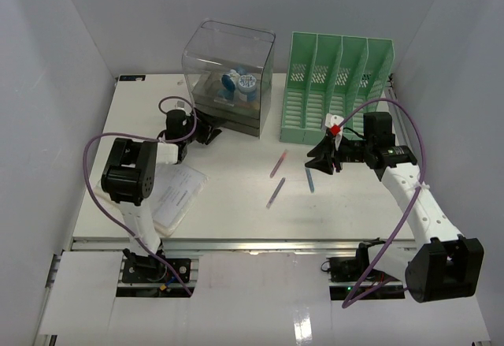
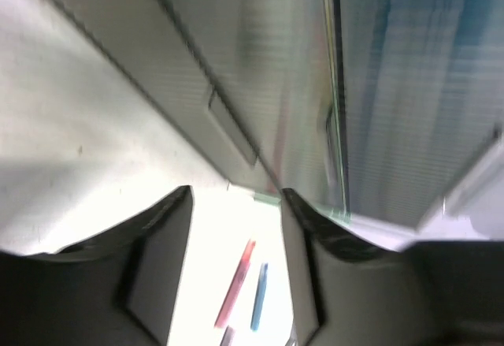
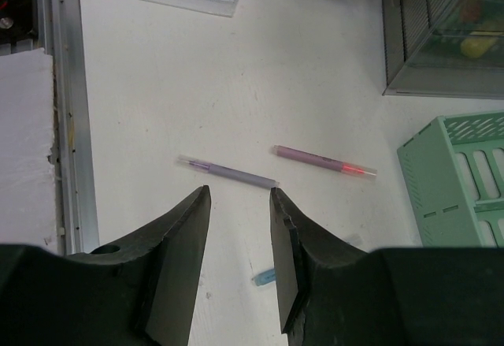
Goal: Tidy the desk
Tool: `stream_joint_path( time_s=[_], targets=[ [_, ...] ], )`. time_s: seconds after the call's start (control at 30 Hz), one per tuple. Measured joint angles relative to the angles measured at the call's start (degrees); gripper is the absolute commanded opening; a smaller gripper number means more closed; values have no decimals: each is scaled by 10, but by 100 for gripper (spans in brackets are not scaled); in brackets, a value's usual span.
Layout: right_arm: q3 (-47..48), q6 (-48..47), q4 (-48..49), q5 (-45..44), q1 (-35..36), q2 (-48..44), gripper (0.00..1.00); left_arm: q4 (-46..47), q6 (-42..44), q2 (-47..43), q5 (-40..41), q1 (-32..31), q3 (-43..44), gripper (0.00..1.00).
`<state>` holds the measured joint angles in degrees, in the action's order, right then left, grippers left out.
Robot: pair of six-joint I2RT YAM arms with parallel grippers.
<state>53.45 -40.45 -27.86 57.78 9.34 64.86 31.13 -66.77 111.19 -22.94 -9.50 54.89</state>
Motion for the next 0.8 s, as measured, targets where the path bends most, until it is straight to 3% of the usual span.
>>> stream_joint_path(
  time_s=[0.27,0.63,0.8],
  targets=[
    [0,0,4,-2,-5,4,43,98,-11,29,-36,0,-14,60],
    [-8,0,10,-4,-15,13,44,138,-36,118,-65,3,51,46],
    [-8,0,10,-5,-15,15,44,147,-49,135,-74,8,58,21]
  ],
)
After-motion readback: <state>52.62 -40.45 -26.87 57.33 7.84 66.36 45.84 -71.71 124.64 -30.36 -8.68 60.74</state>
